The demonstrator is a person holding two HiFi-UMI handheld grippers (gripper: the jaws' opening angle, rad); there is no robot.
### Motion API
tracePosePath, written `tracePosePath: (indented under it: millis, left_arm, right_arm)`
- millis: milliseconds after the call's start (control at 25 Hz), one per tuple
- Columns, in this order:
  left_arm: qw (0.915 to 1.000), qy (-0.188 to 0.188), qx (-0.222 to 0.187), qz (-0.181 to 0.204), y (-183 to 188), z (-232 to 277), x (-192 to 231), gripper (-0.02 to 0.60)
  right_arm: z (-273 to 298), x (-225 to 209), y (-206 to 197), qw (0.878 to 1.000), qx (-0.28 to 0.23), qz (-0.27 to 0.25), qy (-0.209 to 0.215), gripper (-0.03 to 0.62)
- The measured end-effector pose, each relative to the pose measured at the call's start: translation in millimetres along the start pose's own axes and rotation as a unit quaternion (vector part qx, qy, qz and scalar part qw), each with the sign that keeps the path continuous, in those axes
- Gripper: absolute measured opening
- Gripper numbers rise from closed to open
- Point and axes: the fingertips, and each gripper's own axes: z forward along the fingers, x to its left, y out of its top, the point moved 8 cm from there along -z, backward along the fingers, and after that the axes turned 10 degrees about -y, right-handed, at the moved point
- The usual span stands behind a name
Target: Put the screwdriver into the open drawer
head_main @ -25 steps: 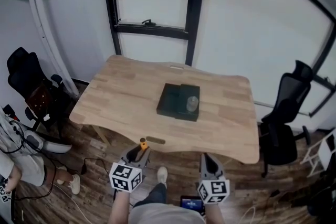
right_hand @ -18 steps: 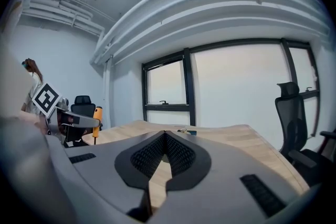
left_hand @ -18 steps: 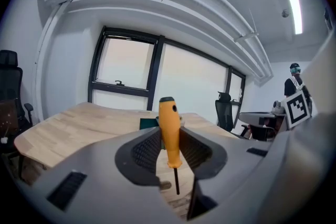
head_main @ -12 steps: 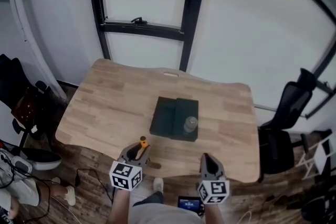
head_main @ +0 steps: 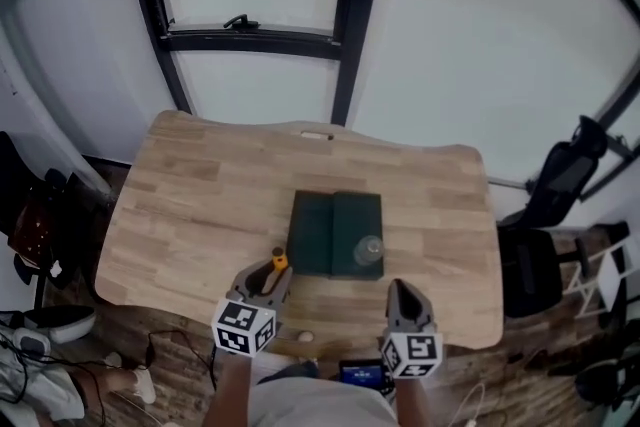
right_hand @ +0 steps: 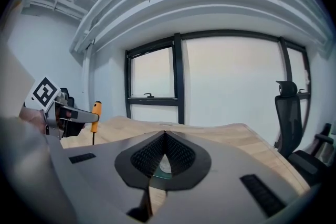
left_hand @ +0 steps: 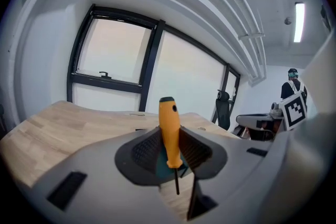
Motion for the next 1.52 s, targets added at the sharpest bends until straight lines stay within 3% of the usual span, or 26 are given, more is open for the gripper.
tracePosePath:
  millis: [480,1080,1520]
  left_arm:
    - [0.9997,-0.022,-0.001,0.002,15,31,19,0.109]
    - [0.9995,-0.02,0.004,0.024,40,65,36,0.109]
    - [0.999,-0.03,0.021,0.024,43,86,44,0.109]
  right_arm:
    - [10,-13,5,0.999,0.009,-0.001,-0.037,-0.003]
    - [55,-9,24,1.0,-0.016,0.004,-0.011,-0.003]
    - [71,-11,21,1.0,-0.003,0.008,-0.005,-0.003]
